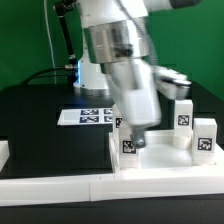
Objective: Assemble square table
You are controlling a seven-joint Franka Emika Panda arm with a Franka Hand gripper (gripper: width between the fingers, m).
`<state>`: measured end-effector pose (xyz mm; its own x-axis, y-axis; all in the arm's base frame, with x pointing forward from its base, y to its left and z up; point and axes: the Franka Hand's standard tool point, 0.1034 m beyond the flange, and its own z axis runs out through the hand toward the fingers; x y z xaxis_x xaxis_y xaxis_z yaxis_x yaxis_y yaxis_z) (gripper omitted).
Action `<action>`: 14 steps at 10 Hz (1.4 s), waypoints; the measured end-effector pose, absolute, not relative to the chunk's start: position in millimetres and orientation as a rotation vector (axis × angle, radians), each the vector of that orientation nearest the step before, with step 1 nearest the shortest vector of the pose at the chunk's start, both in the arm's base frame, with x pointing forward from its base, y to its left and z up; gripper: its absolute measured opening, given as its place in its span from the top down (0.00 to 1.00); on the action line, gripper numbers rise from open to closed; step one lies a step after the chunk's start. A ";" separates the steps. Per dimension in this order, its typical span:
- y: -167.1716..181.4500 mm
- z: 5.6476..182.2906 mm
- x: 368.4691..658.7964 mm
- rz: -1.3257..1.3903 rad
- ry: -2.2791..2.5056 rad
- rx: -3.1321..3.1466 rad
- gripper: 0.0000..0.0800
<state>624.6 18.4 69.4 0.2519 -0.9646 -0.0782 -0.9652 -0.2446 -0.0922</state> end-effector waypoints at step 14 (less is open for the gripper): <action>4.3 60.5 622.8 -0.141 0.911 -2.957 0.65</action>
Offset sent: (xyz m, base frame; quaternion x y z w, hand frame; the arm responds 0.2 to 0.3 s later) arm 0.0000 0.0000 0.0000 0.0000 0.0000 -0.1938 0.9810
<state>622.8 4.3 60.5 0.8228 -0.5634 0.0739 -0.5594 -0.8260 -0.0686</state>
